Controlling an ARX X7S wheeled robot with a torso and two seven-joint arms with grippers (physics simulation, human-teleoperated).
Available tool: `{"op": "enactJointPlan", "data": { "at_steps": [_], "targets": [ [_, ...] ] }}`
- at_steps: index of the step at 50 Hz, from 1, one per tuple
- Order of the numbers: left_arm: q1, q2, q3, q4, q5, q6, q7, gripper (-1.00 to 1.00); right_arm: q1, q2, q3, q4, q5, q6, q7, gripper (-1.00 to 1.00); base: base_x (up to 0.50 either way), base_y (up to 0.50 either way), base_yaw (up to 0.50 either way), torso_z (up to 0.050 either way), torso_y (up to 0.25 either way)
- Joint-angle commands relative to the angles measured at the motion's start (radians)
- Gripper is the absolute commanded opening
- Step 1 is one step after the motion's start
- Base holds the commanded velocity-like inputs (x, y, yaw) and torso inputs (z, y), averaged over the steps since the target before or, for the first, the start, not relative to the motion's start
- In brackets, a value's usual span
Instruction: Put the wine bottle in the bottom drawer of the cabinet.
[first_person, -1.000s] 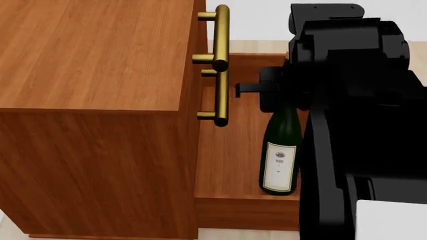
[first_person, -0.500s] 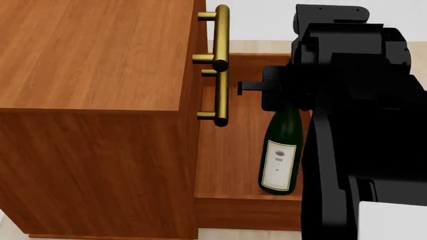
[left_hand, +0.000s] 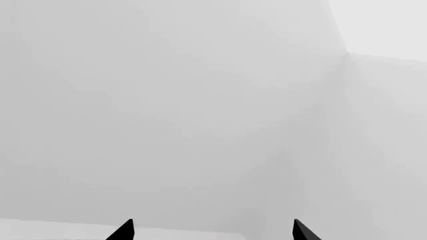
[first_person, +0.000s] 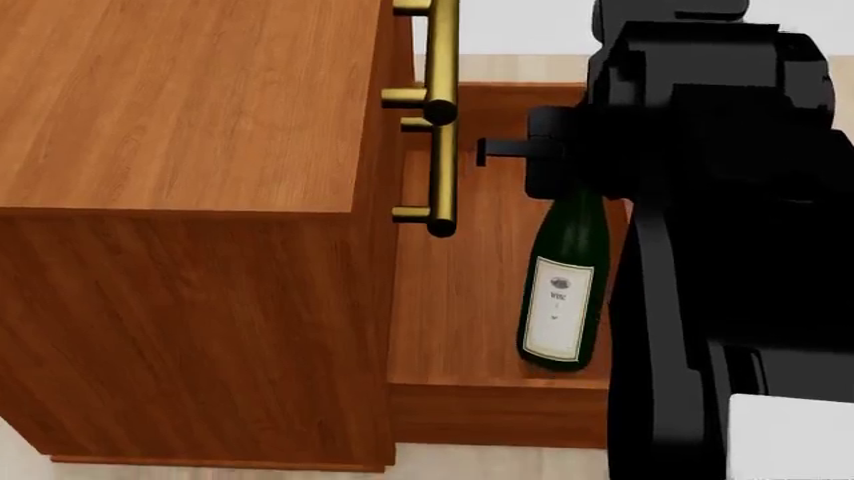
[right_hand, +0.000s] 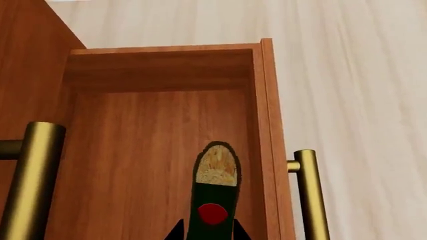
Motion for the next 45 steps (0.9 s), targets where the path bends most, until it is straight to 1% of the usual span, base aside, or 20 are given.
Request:
{"op": "enactJointPlan", "data": {
  "at_steps": [1,45],
  "targets": [
    [0.004,-0.005,0.010,0.003,0.018,0.002,-0.001,1.00,-0.090,-0.004,-0.007,0.000,-0.027,0.023,-0.012,-1.00,0.00,0.00,0.00,0.000,-0.166],
    [0.008,-0.008,0.019,0.000,0.023,0.012,-0.003,1.00,-0.090,-0.004,-0.007,0.000,-0.027,0.023,-0.012,-1.00,0.00,0.00,0.00,0.002,-0.182]
  ]
}}
